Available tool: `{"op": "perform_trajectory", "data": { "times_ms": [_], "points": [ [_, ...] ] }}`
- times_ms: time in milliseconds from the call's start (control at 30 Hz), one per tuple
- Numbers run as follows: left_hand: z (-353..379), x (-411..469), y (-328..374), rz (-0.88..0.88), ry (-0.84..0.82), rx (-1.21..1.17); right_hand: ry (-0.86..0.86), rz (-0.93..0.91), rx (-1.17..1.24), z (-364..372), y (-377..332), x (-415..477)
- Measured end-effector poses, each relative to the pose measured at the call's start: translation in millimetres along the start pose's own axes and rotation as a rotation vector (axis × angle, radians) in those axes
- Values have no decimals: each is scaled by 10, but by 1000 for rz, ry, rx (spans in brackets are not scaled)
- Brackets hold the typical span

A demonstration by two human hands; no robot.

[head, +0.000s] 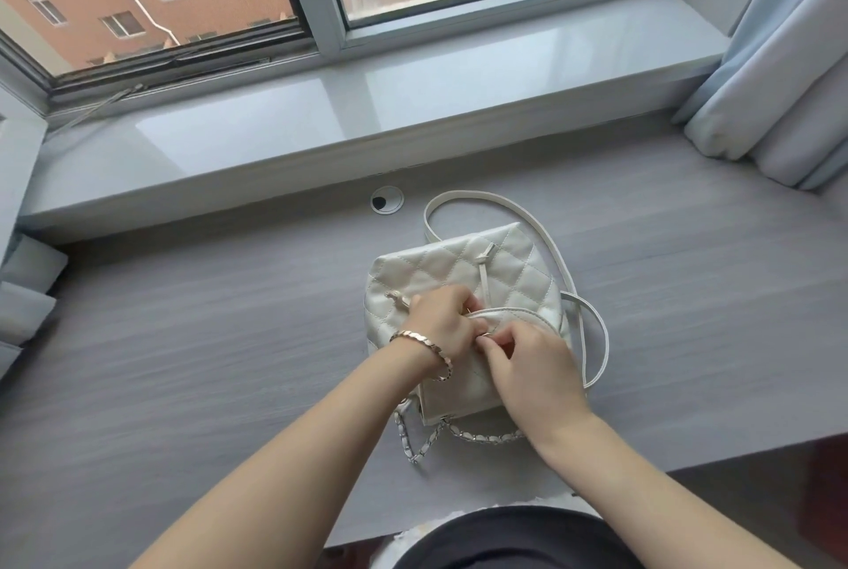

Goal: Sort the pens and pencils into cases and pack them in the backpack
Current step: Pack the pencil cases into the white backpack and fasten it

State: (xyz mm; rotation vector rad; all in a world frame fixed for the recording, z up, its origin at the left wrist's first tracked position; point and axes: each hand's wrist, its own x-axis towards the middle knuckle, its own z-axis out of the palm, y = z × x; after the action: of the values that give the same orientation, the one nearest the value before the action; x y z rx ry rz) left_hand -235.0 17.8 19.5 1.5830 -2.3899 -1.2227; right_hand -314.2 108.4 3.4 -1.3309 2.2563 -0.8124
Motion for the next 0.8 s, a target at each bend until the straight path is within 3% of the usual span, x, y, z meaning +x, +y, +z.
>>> {"op": "perform_trajectory", "data": {
  "times_ms": [167, 300, 433, 533, 600, 633, 700, 733, 800],
  "points": [
    [1, -12, -24, 3, -7, -4, -147, 184, -25, -70, -125, 32],
    [1, -28, -21, 21, 7, 6, -234, 481, 485, -75, -152, 66],
    [3, -131, -97, 184, 77, -10, -243, 323, 395, -143, -4, 27],
    [7, -295, -289, 432, 419, 51, -37, 200, 336, -389, 155, 43],
    [14, -387, -445, 270, 630, 49, 81, 230, 278, -506, 323, 133],
    [0, -421, -472, 78, 599, -37, 43, 288, 287, -530, 415, 193],
    [-9, -423, -491, -279, 361, -363, -140, 407, 374, -534, 499, 295],
    [-12, -414, -499, -356, 281, -530, -236, 446, 444, -496, 509, 323],
    [-11, -400, -506, -367, 249, -644, -345, 458, 562, -407, 484, 346]
  ]
}}
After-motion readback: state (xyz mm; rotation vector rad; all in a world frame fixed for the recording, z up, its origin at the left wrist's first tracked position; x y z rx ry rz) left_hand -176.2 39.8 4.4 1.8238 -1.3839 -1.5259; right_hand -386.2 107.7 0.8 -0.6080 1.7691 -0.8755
